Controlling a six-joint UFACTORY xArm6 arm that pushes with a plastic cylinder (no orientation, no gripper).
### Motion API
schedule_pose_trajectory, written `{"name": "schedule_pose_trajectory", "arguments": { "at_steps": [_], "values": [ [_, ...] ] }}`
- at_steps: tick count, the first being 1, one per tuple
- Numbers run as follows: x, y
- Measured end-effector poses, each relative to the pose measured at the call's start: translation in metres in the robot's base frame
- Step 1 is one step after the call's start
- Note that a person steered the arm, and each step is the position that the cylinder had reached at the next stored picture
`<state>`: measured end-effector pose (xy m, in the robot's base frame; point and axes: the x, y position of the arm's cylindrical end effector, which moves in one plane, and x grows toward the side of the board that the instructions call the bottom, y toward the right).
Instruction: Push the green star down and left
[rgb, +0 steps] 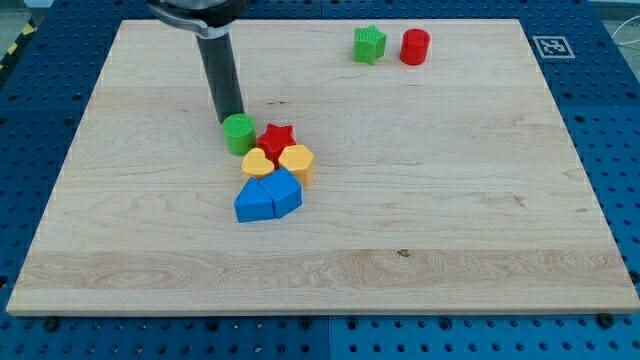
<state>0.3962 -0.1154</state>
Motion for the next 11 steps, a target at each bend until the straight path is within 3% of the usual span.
{"name": "schedule_pose_trajectory", "arguments": {
  "at_steps": [1,2,5,8,11],
  "values": [
    [0.007,-0.005],
    [-0.02,-0.012],
    [-0.141,0.001],
    [-0.188,0.085],
    [-0.202,0.092]
  ]
}}
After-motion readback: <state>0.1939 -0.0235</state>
